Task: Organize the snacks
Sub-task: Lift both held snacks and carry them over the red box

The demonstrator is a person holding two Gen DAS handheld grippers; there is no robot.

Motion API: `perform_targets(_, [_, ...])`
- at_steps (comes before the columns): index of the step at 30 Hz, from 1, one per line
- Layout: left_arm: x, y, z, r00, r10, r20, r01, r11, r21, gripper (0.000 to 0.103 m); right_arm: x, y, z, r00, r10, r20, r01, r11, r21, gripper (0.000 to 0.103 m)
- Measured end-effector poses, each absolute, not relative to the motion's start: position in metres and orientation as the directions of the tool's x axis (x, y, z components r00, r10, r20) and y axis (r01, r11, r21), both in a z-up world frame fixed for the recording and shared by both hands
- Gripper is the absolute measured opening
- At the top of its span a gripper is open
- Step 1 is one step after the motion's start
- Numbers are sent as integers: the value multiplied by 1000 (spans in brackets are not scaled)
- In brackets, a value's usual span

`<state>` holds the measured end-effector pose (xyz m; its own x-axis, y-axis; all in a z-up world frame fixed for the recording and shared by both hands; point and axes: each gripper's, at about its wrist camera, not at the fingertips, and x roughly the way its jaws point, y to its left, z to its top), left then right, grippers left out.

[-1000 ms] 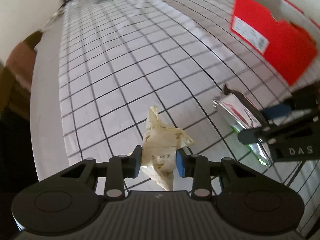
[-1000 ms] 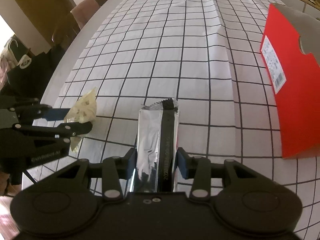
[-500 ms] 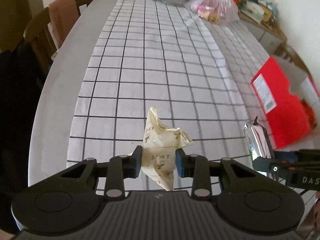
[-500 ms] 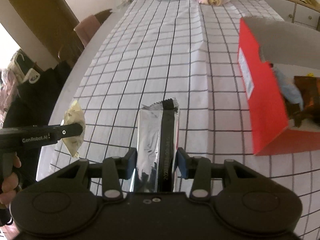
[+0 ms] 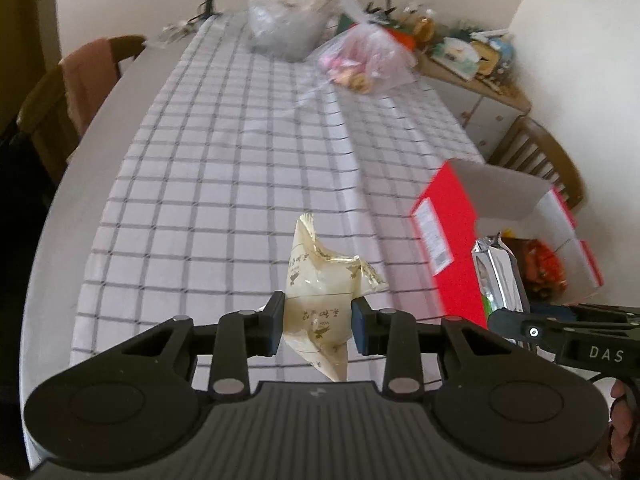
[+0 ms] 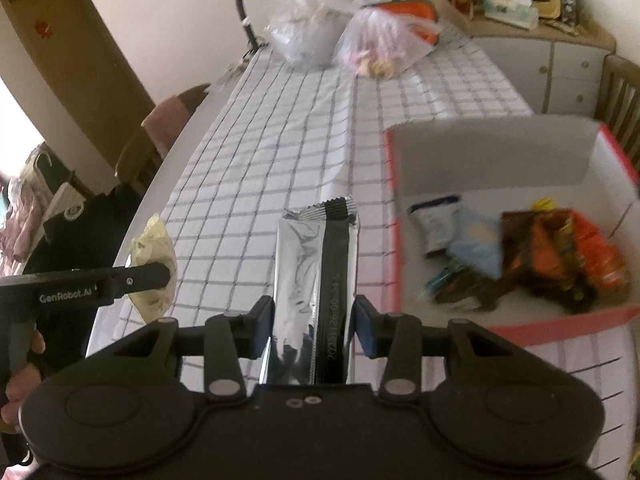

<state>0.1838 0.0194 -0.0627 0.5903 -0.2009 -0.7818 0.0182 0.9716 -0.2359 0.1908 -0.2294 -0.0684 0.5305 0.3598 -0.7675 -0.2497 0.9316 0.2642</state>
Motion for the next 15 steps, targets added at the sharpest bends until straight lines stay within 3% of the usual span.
perform_targets(15, [221, -116, -39, 595, -257, -762, 152, 966, -208, 33, 224, -339, -49, 594, 284, -753, -195, 959, 208, 41])
